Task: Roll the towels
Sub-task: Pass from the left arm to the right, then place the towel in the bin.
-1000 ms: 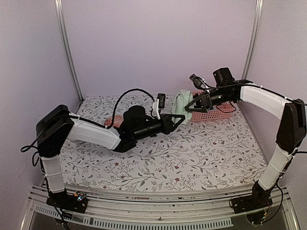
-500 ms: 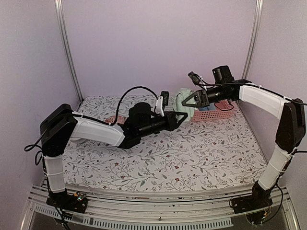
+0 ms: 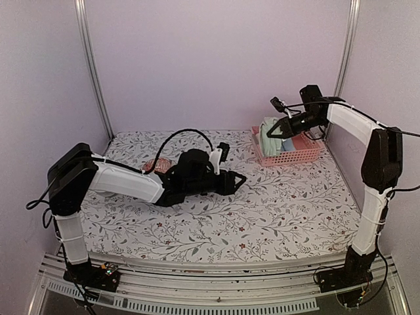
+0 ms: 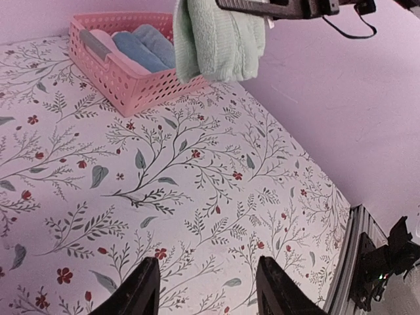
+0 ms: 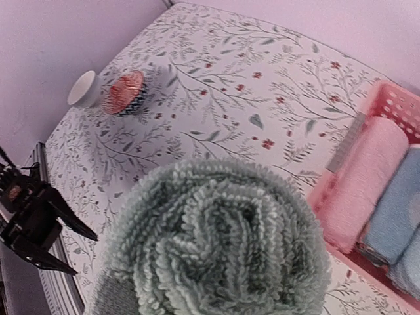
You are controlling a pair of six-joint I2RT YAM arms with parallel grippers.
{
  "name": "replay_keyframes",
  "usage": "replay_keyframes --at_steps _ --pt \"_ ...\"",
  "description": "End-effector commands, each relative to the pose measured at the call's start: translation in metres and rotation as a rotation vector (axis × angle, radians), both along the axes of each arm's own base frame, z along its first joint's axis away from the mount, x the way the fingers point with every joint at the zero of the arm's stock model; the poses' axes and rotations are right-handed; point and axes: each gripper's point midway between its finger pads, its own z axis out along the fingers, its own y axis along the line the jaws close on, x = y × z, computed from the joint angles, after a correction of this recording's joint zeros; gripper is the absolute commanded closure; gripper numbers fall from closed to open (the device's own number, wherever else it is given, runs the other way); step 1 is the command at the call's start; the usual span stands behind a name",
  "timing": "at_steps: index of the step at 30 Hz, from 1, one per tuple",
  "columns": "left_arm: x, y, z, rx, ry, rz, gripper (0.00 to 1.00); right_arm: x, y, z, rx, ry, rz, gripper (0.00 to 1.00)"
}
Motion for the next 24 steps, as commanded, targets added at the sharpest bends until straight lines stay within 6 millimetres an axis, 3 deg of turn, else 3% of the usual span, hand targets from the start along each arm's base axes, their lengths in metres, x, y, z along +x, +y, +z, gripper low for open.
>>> replay_keyframes --at_steps 1,7,13,21,22,24 --pt "-0.006 0.017 -0.002 0.066 -0.014 0.006 0.48 0.031 -0.064 -0.043 -0.185 0.070 -0.109 0.94" --pt "-0.008 0.019 -0.011 0.080 -0.004 0.005 0.48 0.069 -0.111 -0.045 -0.204 0.079 -0.221 0.94" --pt "-0.012 0.015 -0.015 0.076 0.000 -0.020 0.49 0.105 -0.155 -0.051 -0.343 -0.003 -0.335 0.95" --pt "-0.015 0.011 -0.021 0.079 0.019 -0.036 0.51 0.127 -0.168 -0.061 -0.349 -0.013 -0.405 0.95" --pt "-0.016 0.010 -0.022 0.079 0.020 -0.037 0.51 0.131 -0.168 -0.075 -0.353 0.008 -0.409 0.95" --pt "-0.017 0.009 -0.021 0.080 0.018 -0.039 0.51 0.136 -0.170 -0.079 -0.357 0.008 -0.427 0.95"
